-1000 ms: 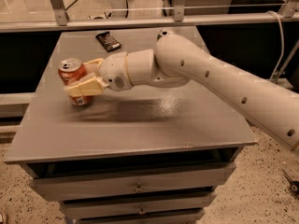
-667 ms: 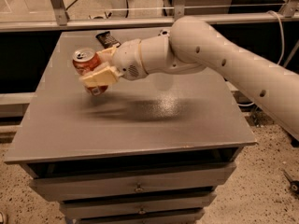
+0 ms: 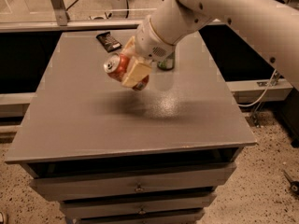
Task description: Knock coke can over
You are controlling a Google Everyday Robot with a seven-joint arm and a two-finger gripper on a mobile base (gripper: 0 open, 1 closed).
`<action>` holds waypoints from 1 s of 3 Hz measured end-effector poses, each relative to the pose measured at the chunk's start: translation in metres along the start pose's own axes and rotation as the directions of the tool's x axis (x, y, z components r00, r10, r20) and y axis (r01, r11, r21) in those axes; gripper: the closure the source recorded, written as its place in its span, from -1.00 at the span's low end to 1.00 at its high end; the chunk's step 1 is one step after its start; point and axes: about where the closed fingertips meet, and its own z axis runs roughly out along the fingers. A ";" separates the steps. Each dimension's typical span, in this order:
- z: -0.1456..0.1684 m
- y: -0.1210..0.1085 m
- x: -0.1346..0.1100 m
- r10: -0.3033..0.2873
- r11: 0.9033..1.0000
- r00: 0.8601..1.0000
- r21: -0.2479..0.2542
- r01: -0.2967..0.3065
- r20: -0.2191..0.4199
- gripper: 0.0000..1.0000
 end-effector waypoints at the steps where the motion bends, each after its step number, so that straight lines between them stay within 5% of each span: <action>1: 0.002 0.010 0.044 -0.079 0.996 0.972 -0.067 0.066 -0.220 0.68; 2: 0.008 0.014 0.066 -0.115 0.991 0.937 -0.104 0.085 -0.330 0.21; 3: 0.011 0.015 0.074 -0.125 0.989 0.919 -0.116 0.087 -0.375 -0.23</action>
Offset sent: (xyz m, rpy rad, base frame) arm 0.0089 -0.0631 -0.0686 -0.5072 -0.0319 0.0336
